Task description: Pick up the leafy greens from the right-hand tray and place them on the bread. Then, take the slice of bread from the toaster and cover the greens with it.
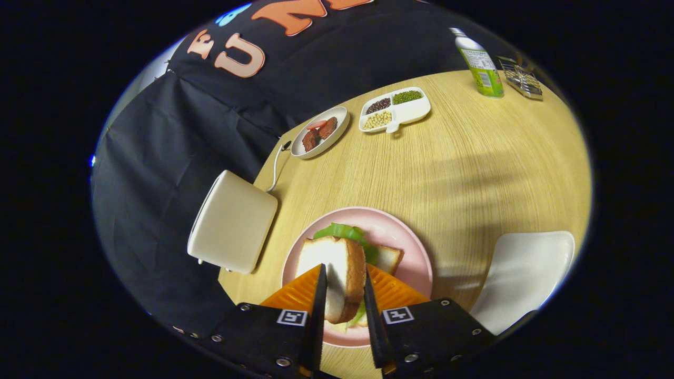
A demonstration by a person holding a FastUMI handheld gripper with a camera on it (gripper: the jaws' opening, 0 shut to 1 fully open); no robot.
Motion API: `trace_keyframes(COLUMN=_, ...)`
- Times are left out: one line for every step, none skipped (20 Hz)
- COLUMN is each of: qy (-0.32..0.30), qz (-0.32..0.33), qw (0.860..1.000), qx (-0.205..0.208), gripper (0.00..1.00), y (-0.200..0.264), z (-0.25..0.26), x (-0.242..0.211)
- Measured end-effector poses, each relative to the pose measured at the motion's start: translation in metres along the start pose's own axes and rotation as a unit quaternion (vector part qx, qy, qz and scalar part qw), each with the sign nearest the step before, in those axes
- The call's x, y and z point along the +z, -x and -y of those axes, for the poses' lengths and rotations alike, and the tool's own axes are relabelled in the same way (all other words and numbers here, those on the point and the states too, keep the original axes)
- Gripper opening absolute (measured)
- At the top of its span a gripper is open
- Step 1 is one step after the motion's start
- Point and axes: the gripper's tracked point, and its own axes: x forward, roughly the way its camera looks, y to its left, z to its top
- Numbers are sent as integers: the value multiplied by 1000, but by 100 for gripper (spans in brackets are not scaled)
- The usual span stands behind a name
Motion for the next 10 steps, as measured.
trace_keyframes(qy=17, qz=13, qw=1000, qx=-15, gripper=48, y=3, z=5, x=6)
trace_keyframes(qy=29, qz=26, qw=999, qx=-24, gripper=50, y=6, z=7, x=10)
trace_keyframes(qy=40, qz=40, qw=998, qx=-28, gripper=56, y=11, z=5, x=17)
trace_keyframes(qy=49, qz=57, qw=997, qx=-28, gripper=59, y=17, z=1, x=23)
trace_keyframes(qy=57, qz=74, qw=995, qx=-28, gripper=62, y=22, z=-1, x=30)
trace_keyframes(qy=67, qz=93, qw=993, qx=-30, gripper=65, y=28, z=-4, x=38)
trace_keyframes(qy=76, qz=110, qw=990, qx=-34, gripper=68, y=35, z=-5, x=45)
trace_keyframes(qy=86, qz=125, qw=988, qx=-38, gripper=70, y=42, z=-6, x=51)
trace_keyframes(qy=96, qz=141, qw=984, qx=-44, gripper=75, y=49, z=-7, x=58)
trace_keyframes(qy=105, qz=158, qw=981, qx=-50, gripper=78, y=56, z=-8, x=65)
